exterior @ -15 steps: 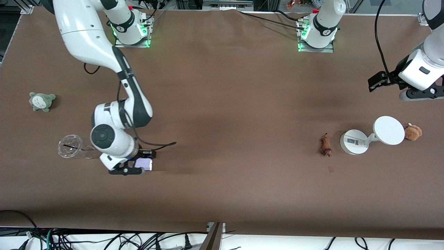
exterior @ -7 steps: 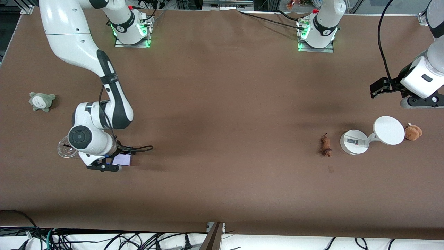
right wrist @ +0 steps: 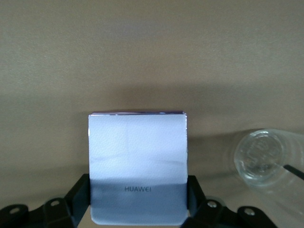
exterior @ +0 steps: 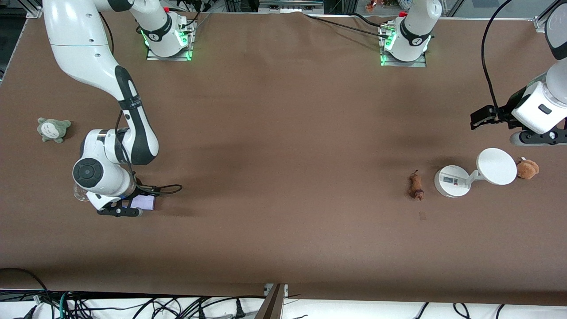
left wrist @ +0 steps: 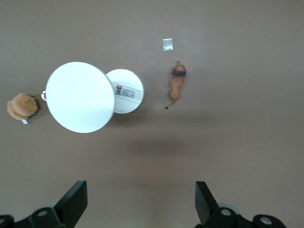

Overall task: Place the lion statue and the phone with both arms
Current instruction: 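Carry the phone with the right gripper and lower it beside the glass cup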

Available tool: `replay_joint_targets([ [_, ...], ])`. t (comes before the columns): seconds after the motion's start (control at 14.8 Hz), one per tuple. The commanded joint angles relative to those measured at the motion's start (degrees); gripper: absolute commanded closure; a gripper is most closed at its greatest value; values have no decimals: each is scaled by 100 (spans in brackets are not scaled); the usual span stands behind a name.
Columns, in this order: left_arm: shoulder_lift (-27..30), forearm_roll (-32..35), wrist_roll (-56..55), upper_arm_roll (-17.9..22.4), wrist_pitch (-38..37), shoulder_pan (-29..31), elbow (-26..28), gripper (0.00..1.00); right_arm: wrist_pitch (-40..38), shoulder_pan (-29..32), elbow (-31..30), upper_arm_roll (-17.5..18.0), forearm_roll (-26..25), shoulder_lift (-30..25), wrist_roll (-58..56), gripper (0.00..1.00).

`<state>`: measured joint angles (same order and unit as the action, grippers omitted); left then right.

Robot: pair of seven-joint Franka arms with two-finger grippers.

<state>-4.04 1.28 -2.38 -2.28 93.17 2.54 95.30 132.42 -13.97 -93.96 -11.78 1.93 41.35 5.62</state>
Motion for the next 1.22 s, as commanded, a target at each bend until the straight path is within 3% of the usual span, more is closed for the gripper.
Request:
replay_joint_targets([
  [0.0,-79,-190,158,-27,-89,124,-230,0,485,87,-526,27,71,-215,-315,63],
  [0.2,-184,-50,106,-71,-98,80,-467,0,539,140,-580,27,71,-198,-457,58],
  [0.27,-185,-49,114,-80,-115,97,-512,0,513,141,-571,27,71,-198,-457,26],
  [0.34,-176,-49,88,-80,-115,89,-547,0,487,141,-553,27,62,-206,-448,0],
  [0.61,-150,-40,123,-97,-150,45,-591,0,347,88,-308,44,27,-320,-474,0],
  [0.95,-150,-102,159,-97,-317,27,-661,0,-1374,0,877,44,-43,-531,-518,0],
  [1.15,-1,-128,141,-159,-422,27,-566,0,-2113,9,1151,44,-17,-952,-685,0],
])
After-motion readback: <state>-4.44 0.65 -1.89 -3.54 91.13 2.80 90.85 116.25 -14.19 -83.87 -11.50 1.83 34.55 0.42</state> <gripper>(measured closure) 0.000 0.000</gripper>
